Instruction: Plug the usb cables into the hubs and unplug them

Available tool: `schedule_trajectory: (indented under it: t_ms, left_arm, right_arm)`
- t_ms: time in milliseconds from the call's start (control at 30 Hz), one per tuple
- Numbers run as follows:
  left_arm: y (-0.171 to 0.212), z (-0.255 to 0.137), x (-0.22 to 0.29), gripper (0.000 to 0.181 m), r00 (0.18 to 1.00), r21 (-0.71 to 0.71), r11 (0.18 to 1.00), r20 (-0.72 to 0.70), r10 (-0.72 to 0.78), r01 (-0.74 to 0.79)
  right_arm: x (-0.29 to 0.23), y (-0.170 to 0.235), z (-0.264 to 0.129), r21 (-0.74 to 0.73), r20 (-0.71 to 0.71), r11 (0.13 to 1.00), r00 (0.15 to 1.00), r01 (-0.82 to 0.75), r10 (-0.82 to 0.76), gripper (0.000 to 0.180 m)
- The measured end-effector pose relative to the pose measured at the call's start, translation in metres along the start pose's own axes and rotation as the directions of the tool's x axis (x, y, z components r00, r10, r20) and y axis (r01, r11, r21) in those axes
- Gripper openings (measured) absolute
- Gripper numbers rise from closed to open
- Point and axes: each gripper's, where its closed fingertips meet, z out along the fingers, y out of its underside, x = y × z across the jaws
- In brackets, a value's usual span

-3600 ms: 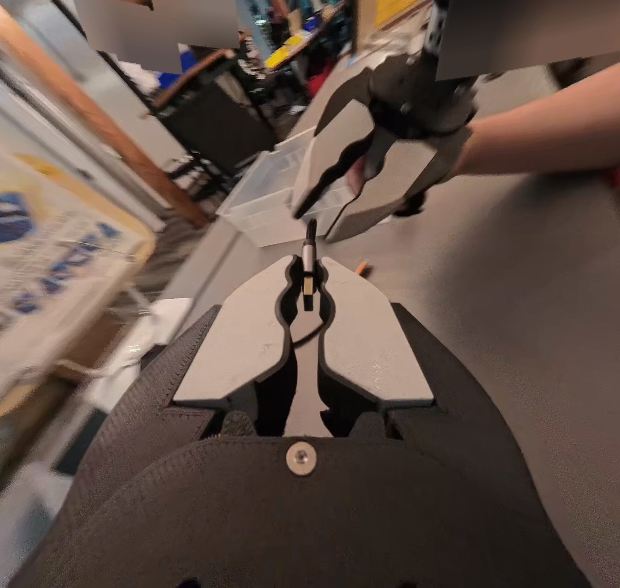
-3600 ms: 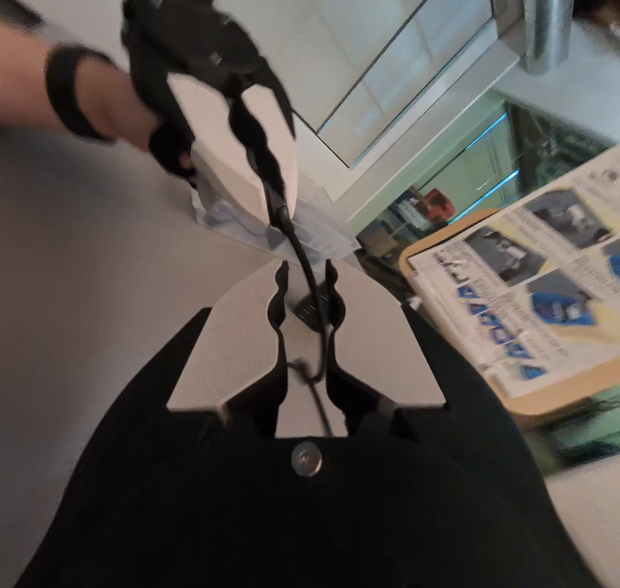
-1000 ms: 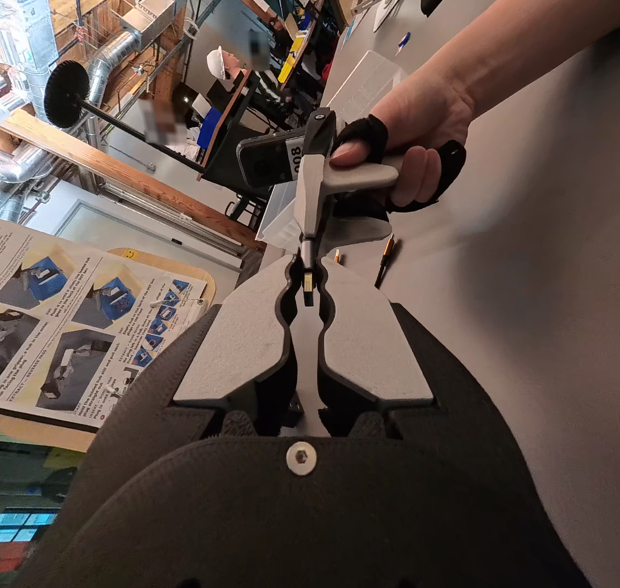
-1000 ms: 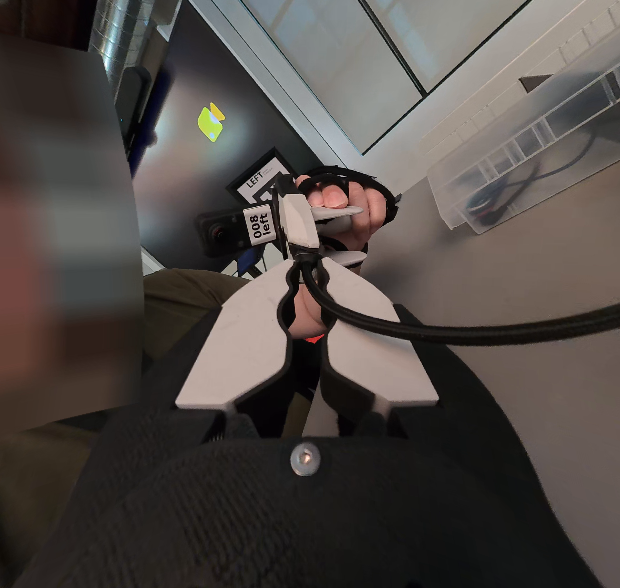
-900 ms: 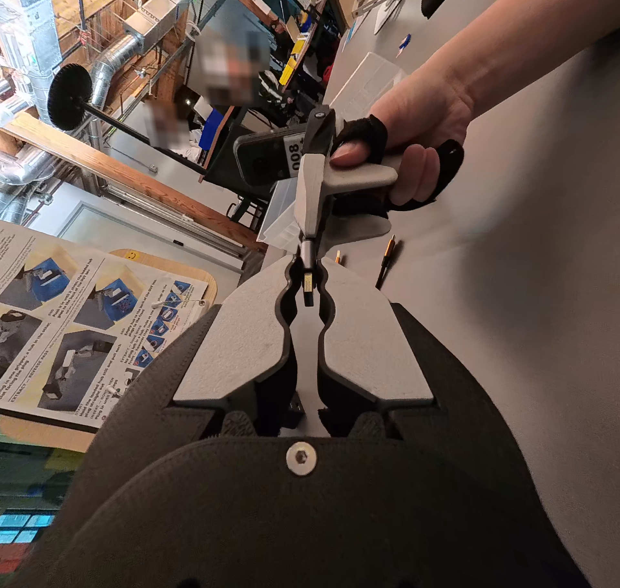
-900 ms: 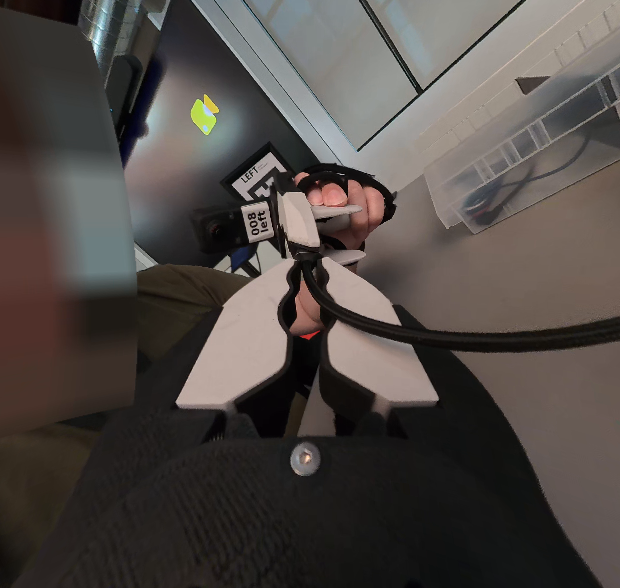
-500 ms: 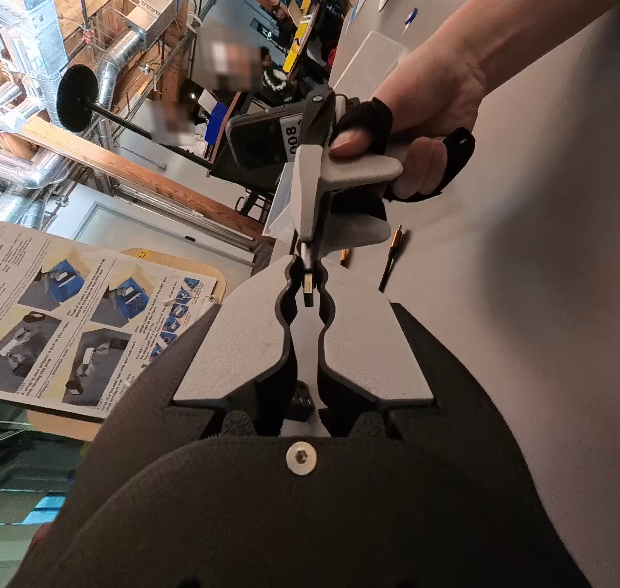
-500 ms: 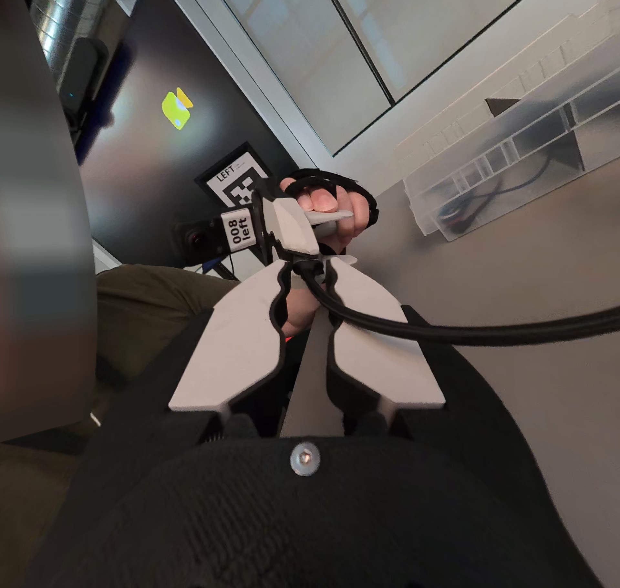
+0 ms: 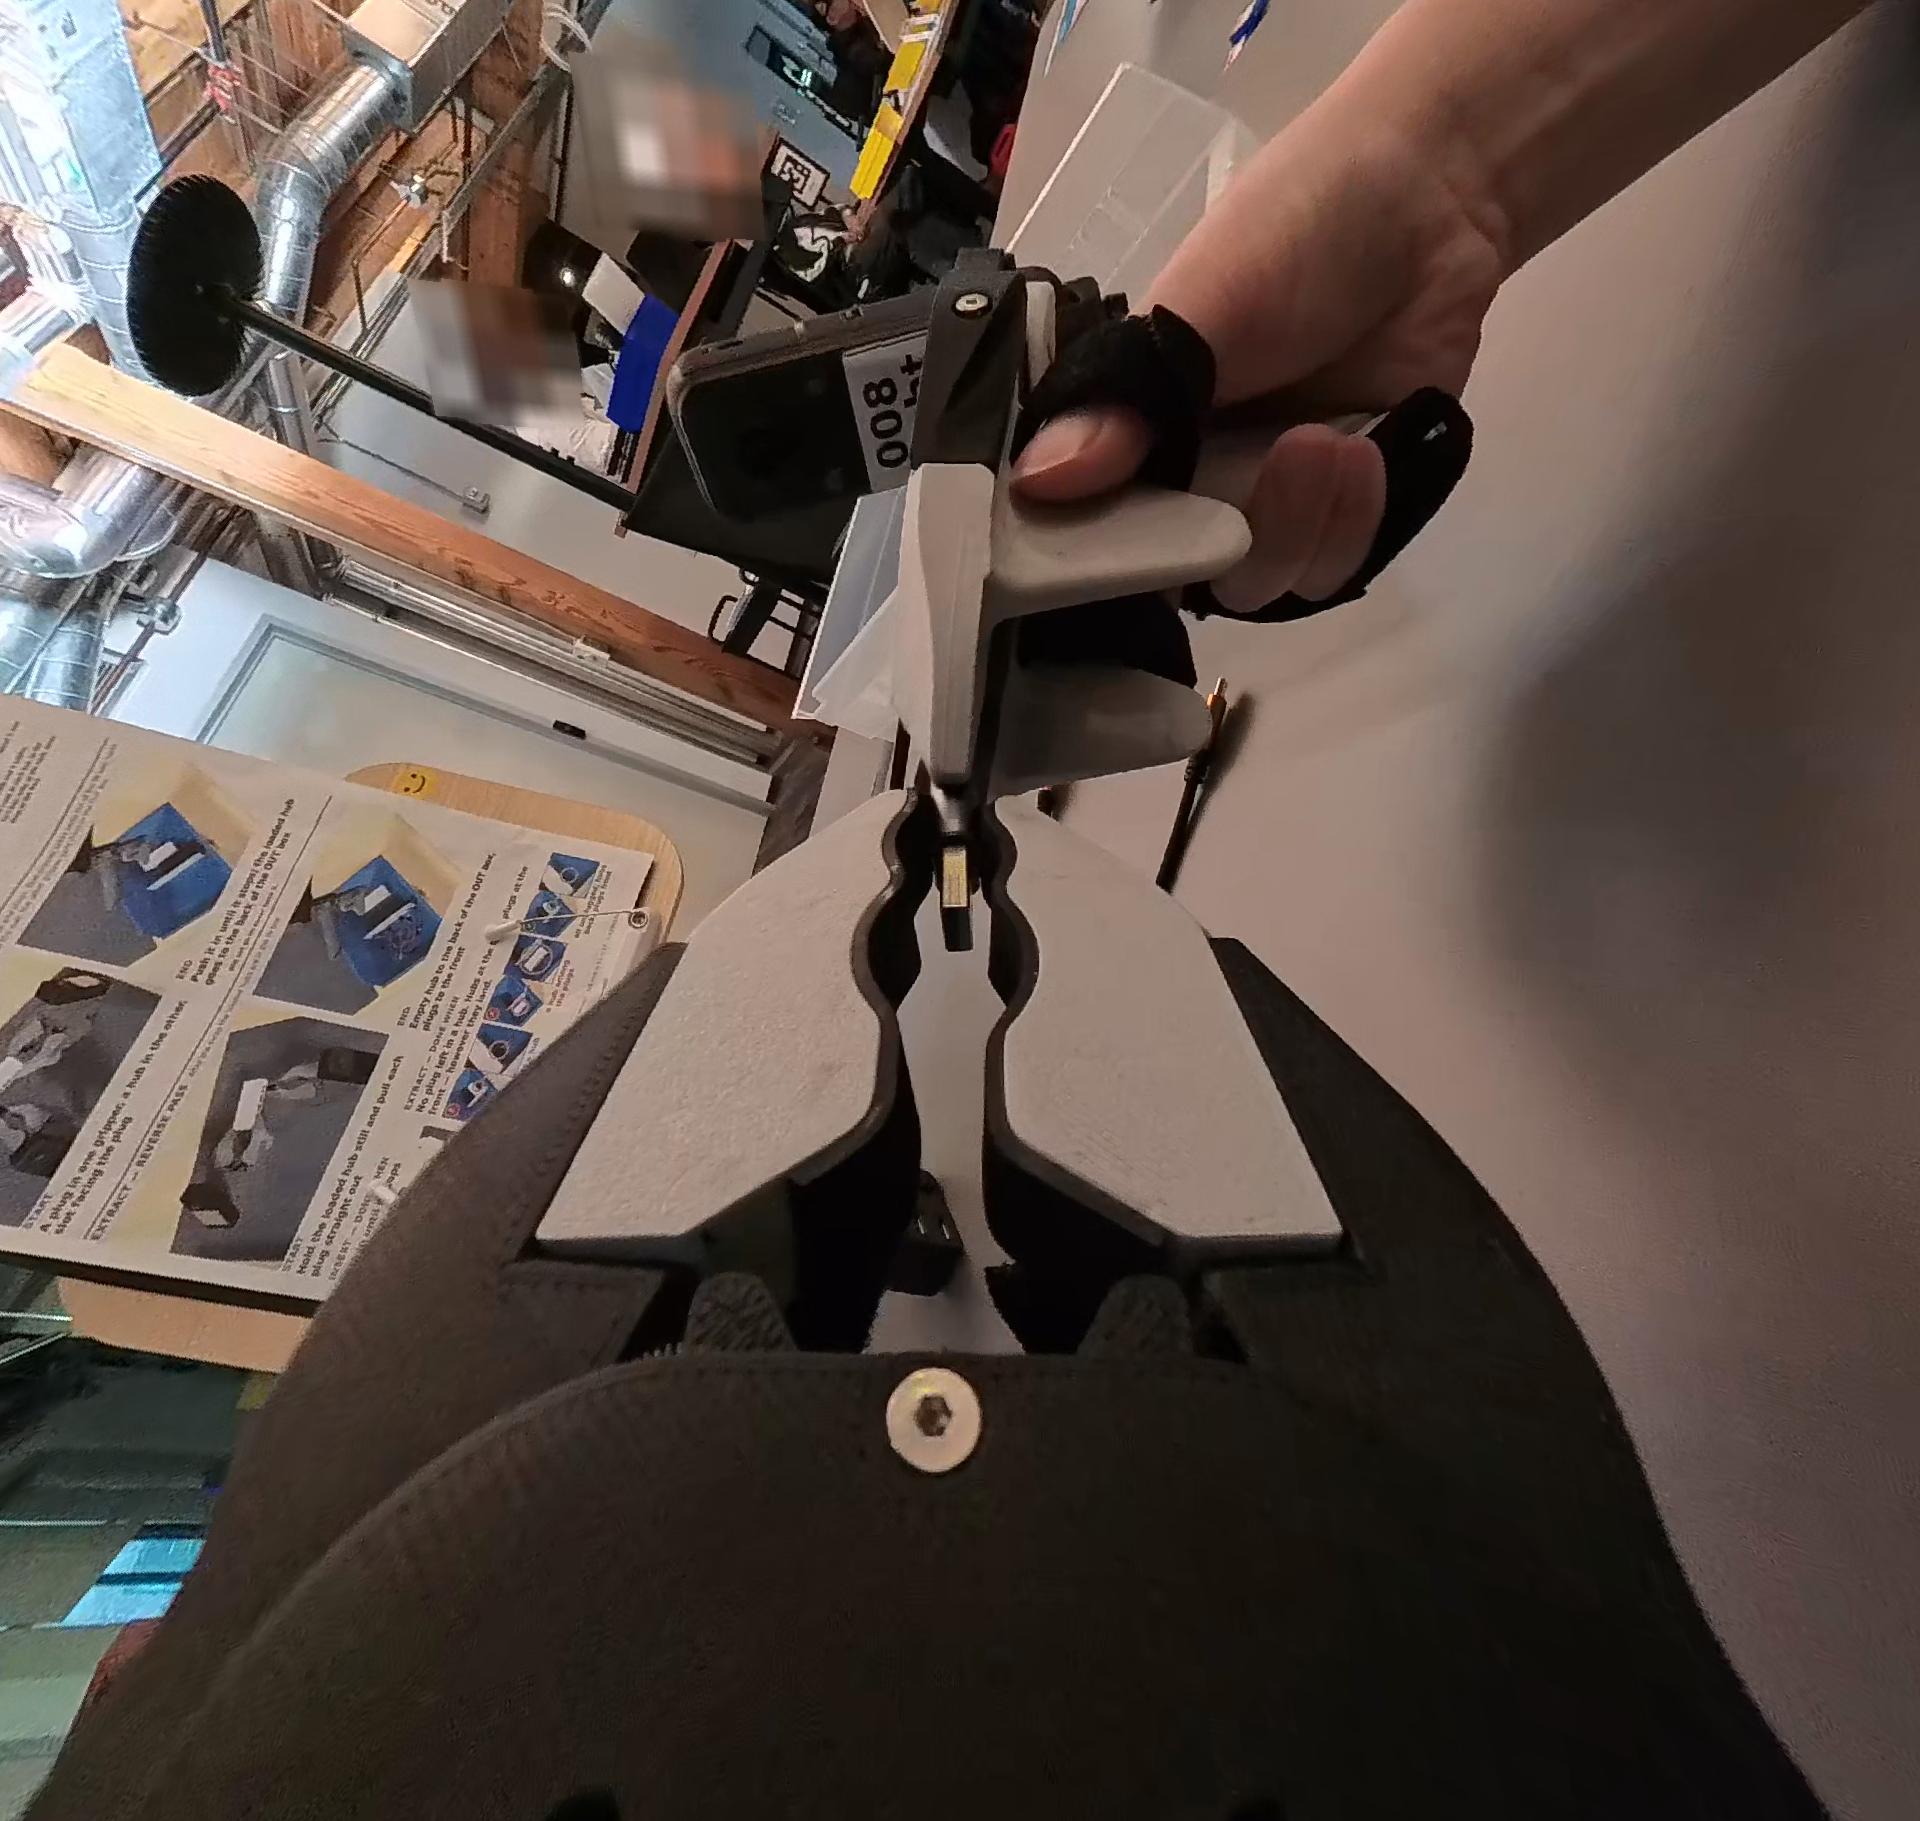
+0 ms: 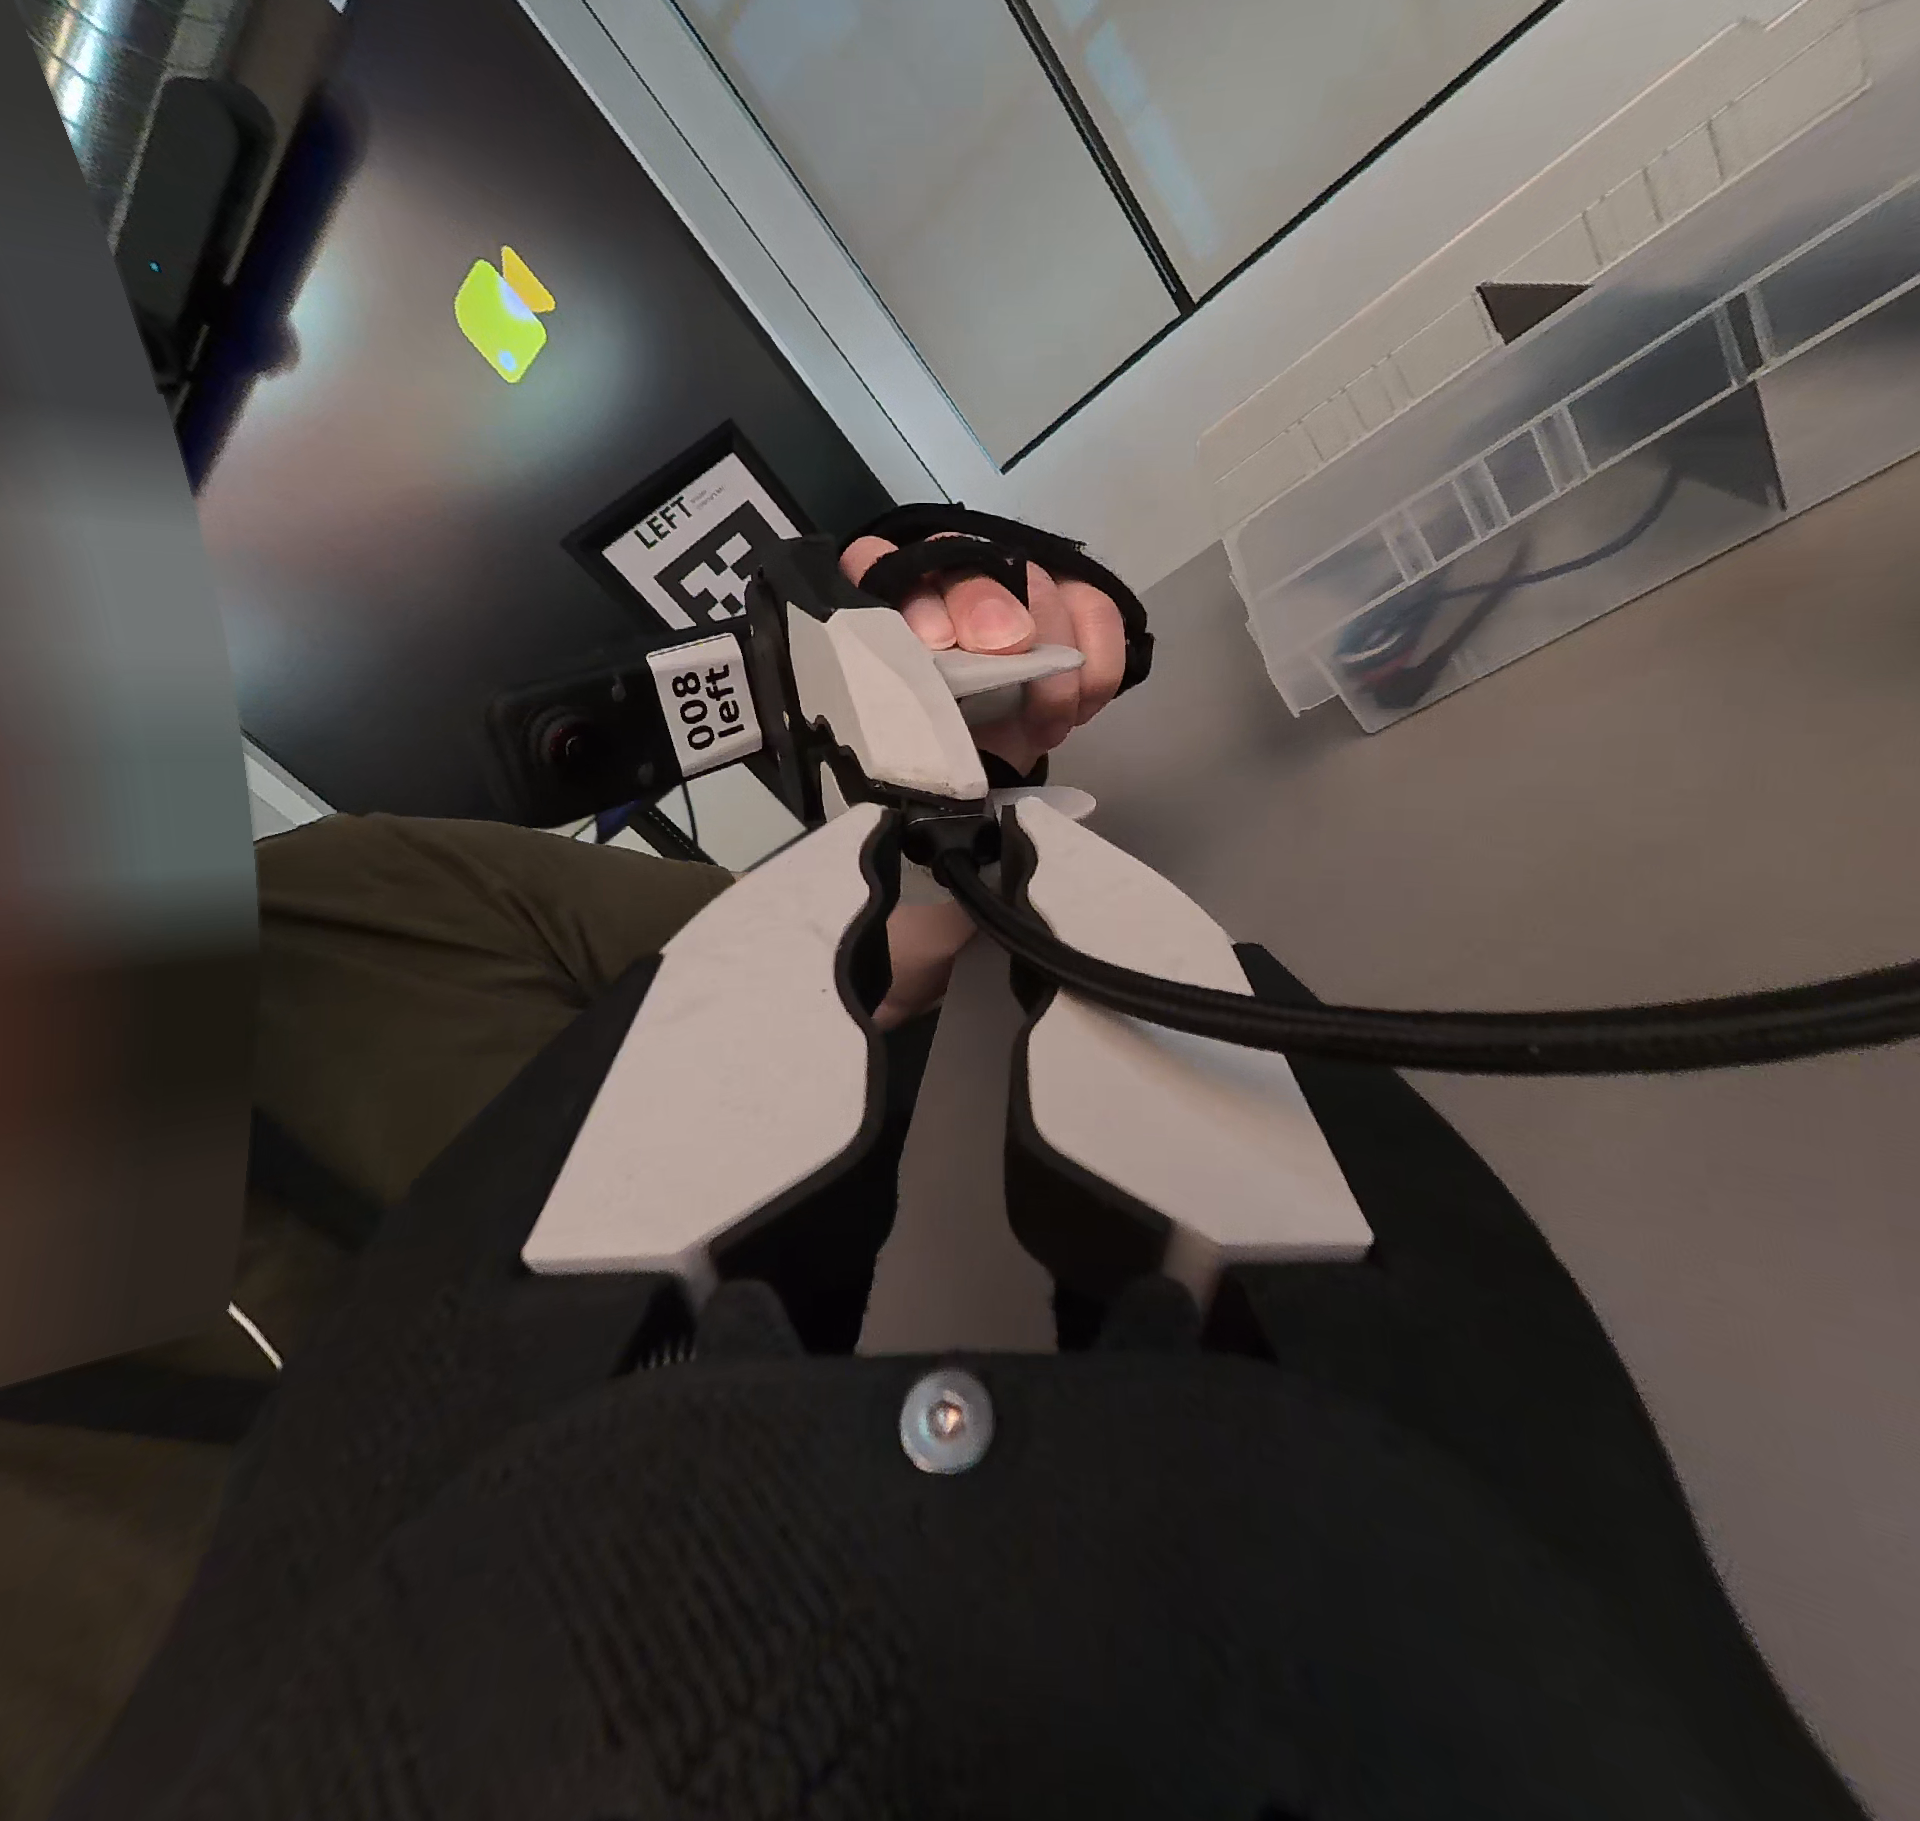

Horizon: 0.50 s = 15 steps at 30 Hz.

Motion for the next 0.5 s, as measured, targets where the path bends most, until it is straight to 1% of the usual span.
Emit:
schedule_trajectory:
  t_ms: [100,300,500]
  left_arm:
    - [0.0001,0.0010,0.0023,0.007,1.000,-0.004,1.000,-0.009,0.008,-0.008]
    - [0.0018,0.0029,0.0045,0.007,1.000,-0.004,1.000,-0.020,-0.007,0.006]
    - [0.0041,0.0037,0.0065,0.007,0.999,-0.012,1.000,-0.032,-0.006,0.006]
  right_arm:
    - [0.0007,0.0012,-0.0003,-0.005,0.005,1.000,1.000,-0.012,0.012,0.018]
    - [0.0033,0.0034,-0.0016,-0.033,-0.021,0.999,1.000,0.012,-0.013,0.018]
    - [0.0056,0.0055,-0.0018,-0.043,-0.028,0.999,1.000,-0.010,0.008,0.018]
